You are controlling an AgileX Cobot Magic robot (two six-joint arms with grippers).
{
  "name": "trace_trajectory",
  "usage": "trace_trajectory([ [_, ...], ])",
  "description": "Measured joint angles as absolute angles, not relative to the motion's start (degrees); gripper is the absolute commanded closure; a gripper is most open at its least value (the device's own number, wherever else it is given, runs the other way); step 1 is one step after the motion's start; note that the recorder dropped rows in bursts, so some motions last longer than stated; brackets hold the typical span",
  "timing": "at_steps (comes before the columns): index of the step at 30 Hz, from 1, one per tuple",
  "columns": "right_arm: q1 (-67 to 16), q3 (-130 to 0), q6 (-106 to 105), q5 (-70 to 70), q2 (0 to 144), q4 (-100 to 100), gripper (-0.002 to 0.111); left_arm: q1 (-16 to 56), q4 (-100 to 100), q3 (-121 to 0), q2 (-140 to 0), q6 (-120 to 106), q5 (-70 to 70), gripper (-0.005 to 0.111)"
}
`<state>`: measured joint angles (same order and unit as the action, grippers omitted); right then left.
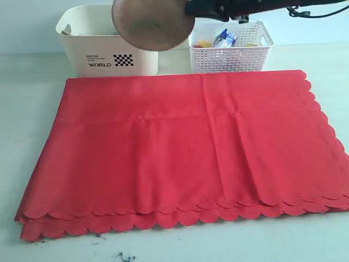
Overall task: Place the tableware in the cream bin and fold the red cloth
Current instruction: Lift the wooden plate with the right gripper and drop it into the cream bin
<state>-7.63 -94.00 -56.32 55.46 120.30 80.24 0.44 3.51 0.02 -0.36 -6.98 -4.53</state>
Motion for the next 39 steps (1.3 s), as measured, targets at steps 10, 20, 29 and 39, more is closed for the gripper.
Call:
trace_trajectory([
  [10,-7.6,-120.6,-56.6,53.6,139.3,92.0,0.108,0.4,3.5,0.0,-0.4,-7.0,-4.5,0.102],
  [20,-11.1,-143.5,-54.3,46.0,155.9,95.3,0.108,0.4,3.5,0.0,-0.4,-7.0,-4.5,0.102],
  [29,-13.5,-145.8,-49.1,37.4,157.0,88.8,0.068,0.4,3.5,0.0,-0.4,-7.0,-4.5,0.102],
  [39,-9.6,-146.0,-46.1,49.9,156.3,87.6,0.060,0.4,3.5,0.0,-0.4,-7.0,-4.5,0.102],
])
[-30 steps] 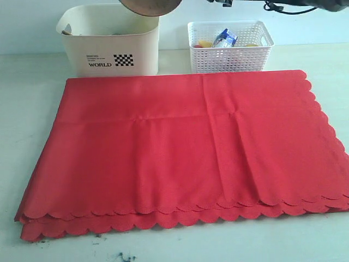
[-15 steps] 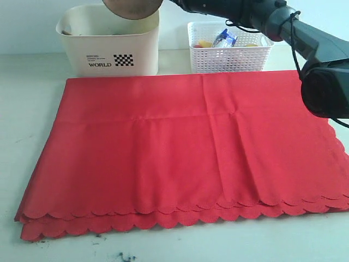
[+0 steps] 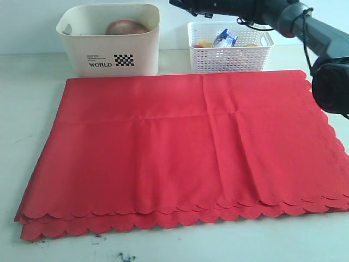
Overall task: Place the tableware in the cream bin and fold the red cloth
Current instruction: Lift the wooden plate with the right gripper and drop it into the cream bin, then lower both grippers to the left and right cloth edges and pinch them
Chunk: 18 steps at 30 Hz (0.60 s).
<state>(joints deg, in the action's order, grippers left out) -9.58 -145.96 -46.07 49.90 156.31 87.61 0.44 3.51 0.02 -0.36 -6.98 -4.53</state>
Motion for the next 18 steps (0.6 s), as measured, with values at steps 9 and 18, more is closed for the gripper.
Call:
trace_trajectory([
  [9,1.8,-146.0,-35.9,67.9,151.0,83.8,0.080,0.4,3.5,0.0,-0.4,-7.0,-4.5,0.102],
  [18,0.8,-139.4,-25.9,69.2,138.0,52.1,0.083,0.4,3.5,0.0,-0.4,-7.0,-4.5,0.102],
])
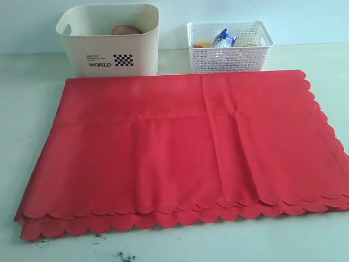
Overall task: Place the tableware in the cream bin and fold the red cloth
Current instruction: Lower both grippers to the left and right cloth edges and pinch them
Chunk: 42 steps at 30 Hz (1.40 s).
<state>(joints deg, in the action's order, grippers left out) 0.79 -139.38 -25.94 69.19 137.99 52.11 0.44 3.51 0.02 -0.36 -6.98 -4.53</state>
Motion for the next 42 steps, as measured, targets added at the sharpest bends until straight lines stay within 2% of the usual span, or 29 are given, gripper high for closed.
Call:
trace_trajectory([
  [4,-0.2,-129.2,-27.5,69.5,129.6,50.4,0.083,0.4,3.5,0.0,-0.4,-7.0,-4.5,0.102],
  [9,-0.2,-108.0,-32.8,67.4,116.0,49.4,0.083,0.4,3.5,0.0,-0.4,-7.0,-4.5,0.102],
  [17,-0.2,-62.2,-49.9,35.6,92.2,57.0,0.083,0.4,3.5,0.0,-0.4,-7.0,-4.5,0.102],
  [23,-0.2,-37.6,-75.4,15.1,81.4,86.1,0.083,0.4,3.5,0.0,-0.4,-8.4,-4.5,0.102],
  [26,-0.2,-32.0,-85.7,12.6,79.4,96.0,0.083,0.4,3.8,0.0,-0.4,-7.7,-4.5,0.102],
  [30,-0.2,-28.1,-92.0,20.4,79.6,98.3,0.083,0.4,9.3,0.0,-0.4,1.2,-2.6,0.102],
  [35,-0.2,-27.7,-96.3,30.9,81.6,97.6,0.083,0.4,14.8,0.0,-0.4,10.6,2.8,0.102],
  [42,-0.2,-27.7,-101.3,31.8,86.9,99.5,0.083,0.4,11.7,0.0,-1.7,11.6,11.1,0.102],
])
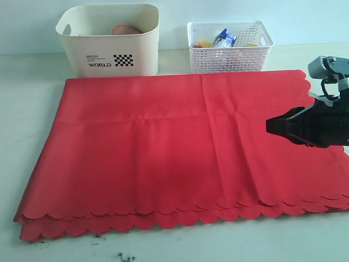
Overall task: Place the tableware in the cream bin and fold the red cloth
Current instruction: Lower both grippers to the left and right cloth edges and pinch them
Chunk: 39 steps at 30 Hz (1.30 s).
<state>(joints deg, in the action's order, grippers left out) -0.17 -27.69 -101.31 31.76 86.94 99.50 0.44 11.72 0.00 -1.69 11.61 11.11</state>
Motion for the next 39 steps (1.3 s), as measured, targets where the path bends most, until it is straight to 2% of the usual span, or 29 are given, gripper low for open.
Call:
trace_trajectory([
  [8,-0.2,-28.0,-102.1,37.4,92.5,99.6,0.083,0.4,7.1,-5.0,-21.3,11.6,15.0,0.098],
  [11,-0.2,-28.0,-102.5,38.3,92.8,99.6,0.083,0.4,4.7,-8.0,-32.2,12.1,15.0,0.085],
  [16,-0.2,-28.0,-102.7,38.7,92.8,99.6,0.083,0.4,3.0,-12.9,-52.5,12.5,15.0,0.050],
  [18,-0.2,-28.0,-102.7,38.8,92.8,99.6,0.083,1.0,1.6,-14.7,-59.5,12.5,15.0,0.041],
  [21,-0.2,-28.0,-102.7,38.8,92.8,99.6,0.083,4.1,-3.4,-17.9,-69.8,12.6,15.0,0.033],
  [25,-0.2,-28.0,-102.8,38.8,92.8,99.6,0.083,8.8,-7.9,-22.8,-82.7,12.9,15.0,0.027],
  [31,-0.2,-28.0,-102.8,38.9,92.8,99.6,0.083,10.3,-8.6,-28.9,-96.4,13.6,15.1,0.020],
  [37,-0.2,-28.0,-102.8,38.9,92.8,99.6,0.083,10.3,-9.2,-32.2,-104.2,13.6,15.1,0.021],
  [39,-0.2,-28.0,-102.8,38.9,92.8,99.6,0.083,10.3,-9.4,-32.9,-105.2,13.6,15.2,0.024],
])
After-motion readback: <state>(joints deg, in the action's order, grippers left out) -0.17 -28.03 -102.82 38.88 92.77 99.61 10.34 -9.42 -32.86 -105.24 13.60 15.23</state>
